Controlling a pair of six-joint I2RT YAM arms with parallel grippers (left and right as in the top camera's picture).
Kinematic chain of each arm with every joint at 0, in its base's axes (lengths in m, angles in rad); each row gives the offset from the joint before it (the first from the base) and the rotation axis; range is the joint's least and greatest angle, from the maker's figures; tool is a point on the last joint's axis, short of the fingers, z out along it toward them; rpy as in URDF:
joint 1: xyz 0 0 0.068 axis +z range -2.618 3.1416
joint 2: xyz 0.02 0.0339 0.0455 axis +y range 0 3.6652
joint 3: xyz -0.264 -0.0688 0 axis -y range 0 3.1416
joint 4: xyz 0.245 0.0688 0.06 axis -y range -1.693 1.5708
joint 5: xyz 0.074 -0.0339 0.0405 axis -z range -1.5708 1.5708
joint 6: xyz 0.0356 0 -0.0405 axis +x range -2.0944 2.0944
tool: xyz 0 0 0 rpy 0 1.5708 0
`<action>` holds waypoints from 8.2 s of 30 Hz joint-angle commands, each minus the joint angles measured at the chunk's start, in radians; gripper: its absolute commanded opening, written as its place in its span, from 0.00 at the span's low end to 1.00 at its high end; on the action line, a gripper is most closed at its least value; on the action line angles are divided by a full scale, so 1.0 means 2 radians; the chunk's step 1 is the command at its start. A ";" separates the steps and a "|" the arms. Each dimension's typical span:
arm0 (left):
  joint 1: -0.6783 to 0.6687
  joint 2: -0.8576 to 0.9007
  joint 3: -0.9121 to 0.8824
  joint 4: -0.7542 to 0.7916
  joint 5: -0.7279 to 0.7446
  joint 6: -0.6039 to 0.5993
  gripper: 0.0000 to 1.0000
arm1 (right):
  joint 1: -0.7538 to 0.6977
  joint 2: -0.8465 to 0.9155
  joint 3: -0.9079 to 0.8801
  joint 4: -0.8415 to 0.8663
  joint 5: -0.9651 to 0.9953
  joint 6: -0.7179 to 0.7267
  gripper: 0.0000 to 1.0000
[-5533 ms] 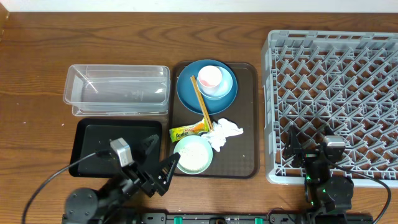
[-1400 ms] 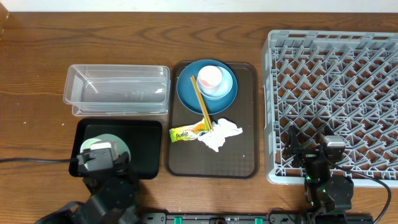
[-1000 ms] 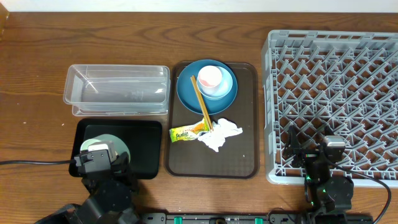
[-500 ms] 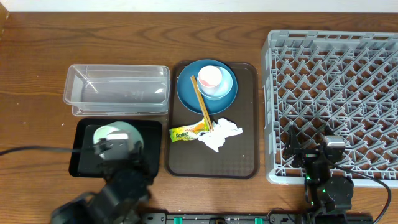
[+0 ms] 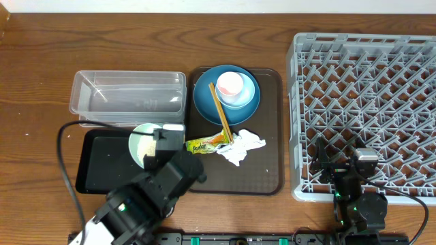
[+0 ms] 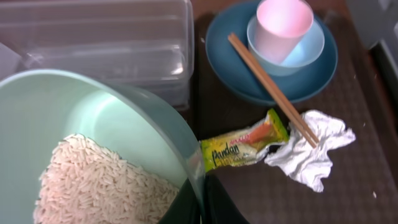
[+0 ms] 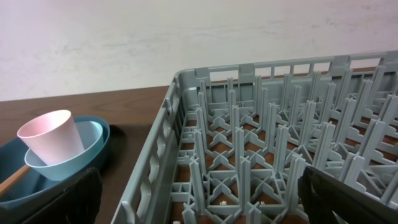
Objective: Sort waste into correct bins and load items into the dishwasher rack
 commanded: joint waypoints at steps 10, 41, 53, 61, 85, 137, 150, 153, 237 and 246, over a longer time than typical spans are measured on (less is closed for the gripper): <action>0.204 0.018 -0.002 0.016 0.305 0.115 0.06 | 0.005 -0.003 -0.001 -0.002 0.002 0.002 0.99; 0.710 0.223 -0.002 -0.110 0.820 0.392 0.06 | 0.005 -0.003 -0.001 -0.002 0.002 0.002 0.99; 0.781 0.223 -0.002 -0.132 0.828 0.400 0.06 | 0.005 -0.003 -0.001 -0.001 0.002 0.002 0.99; 0.781 0.223 -0.002 -0.151 0.862 0.422 0.06 | 0.005 -0.003 -0.001 -0.002 0.002 0.002 0.99; 0.791 0.223 -0.001 -0.113 1.021 0.379 0.06 | 0.005 -0.003 -0.001 -0.002 0.002 0.002 0.99; 0.550 0.147 -0.001 -0.113 0.755 0.255 0.06 | 0.005 -0.003 -0.001 -0.002 0.002 0.002 0.99; 0.284 0.114 -0.001 0.017 0.522 0.041 0.06 | 0.005 -0.003 -0.001 -0.002 0.002 0.002 0.99; 0.217 0.119 -0.001 0.042 0.445 -0.009 0.06 | 0.005 -0.003 -0.001 -0.002 0.002 0.002 0.99; 0.108 0.366 0.059 0.251 0.213 -0.133 0.44 | 0.005 -0.003 -0.001 -0.002 0.002 0.002 0.99; 0.103 0.374 0.058 0.249 0.214 -0.133 0.44 | 0.005 -0.003 -0.001 -0.001 0.002 0.002 0.99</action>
